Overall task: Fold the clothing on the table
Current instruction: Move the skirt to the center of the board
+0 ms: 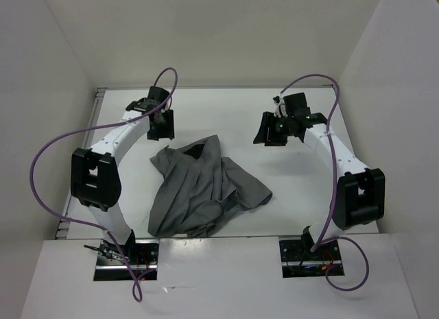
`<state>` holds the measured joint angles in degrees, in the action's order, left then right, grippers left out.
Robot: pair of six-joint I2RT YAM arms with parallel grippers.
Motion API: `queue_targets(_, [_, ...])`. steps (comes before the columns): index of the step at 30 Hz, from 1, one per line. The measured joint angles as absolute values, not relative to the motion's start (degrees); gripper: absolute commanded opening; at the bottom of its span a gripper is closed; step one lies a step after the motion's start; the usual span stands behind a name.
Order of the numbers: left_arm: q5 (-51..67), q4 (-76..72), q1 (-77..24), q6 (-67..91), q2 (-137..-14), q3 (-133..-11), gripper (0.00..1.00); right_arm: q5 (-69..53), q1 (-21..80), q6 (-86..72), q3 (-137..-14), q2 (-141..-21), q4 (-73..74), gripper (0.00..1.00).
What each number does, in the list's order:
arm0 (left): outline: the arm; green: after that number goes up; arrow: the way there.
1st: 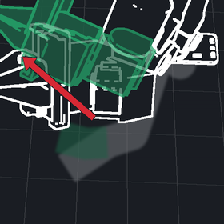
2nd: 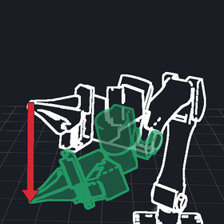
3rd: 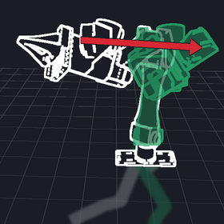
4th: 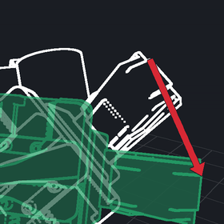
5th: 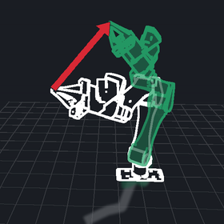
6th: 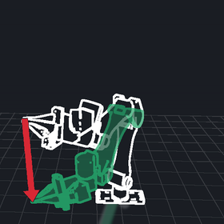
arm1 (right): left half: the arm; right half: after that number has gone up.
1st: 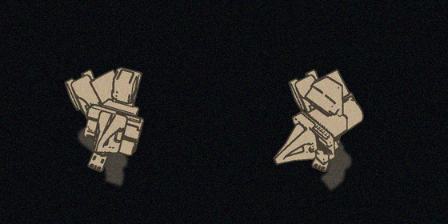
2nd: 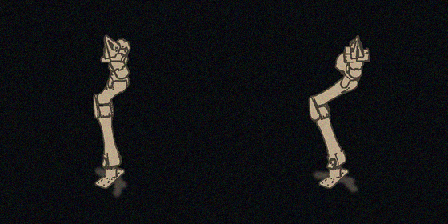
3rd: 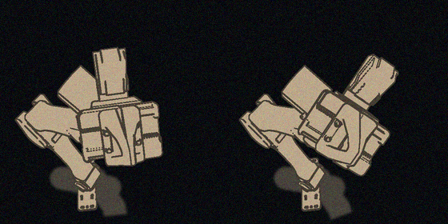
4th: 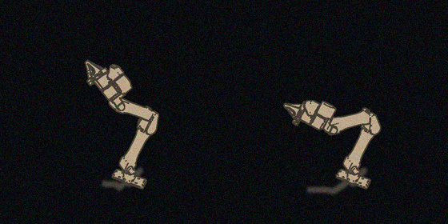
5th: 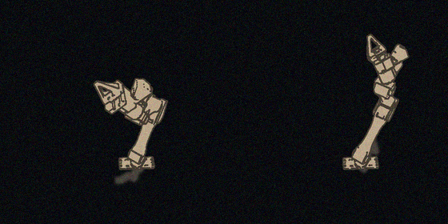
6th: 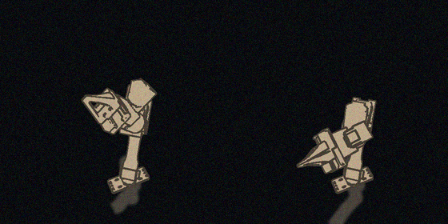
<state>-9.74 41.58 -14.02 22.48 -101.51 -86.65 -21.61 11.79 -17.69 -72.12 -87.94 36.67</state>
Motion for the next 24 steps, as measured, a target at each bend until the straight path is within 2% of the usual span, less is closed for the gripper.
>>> queue_targets(9, [-7.5,40.0,-14.0,22.4,-103.9,-80.7,0.60,-22.6,10.8,-17.6,-68.9,-84.5,36.4,0.58])
queue_targets(10, [-7.4,39.4,-14.0,22.4,-104.2,-80.3,0.57,-22.8,10.7,-17.6,-68.6,-84.4,36.5,0.58])
queue_targets(12, [-7.3,38.5,-14.0,22.4,-105.3,-79.6,0.41,-23.0,10.5,-17.6,-67.5,-83.5,36.4,0.58])
queue_targets(13, [-7.4,38.1,-14.0,22.4,-106.0,-79.5,0.27,-23.1,10.4,-17.6,-67.0,-83.0,36.4,0.58])
queue_targets(14, [-7.4,37.5,-14.0,22.3,-107.0,-79.2,0.08,-23.2,10.2,-17.6,-66.6,-82.4,36.5,0.58])
queue_targets(15, [-7.4,37.1,-14.0,22.1,-107.9,-79.1,0.00,-23.2,10.1,-17.6,-66.3,-81.9,36.4,0.58])
queue_targets(21, [-6.1,37.4,-14.1,21.2,-111.5,-80.7,0.00,-23.9,9.0,-17.6,-66.2,-80.7,36.2,0.58])
queue_targets(24, [-3.2,40.6,-15.1,20.6,-111.5,-88.4,0.00,-24.7,8.6,-17.6,-66.1,-80.6,36.0,0.58])
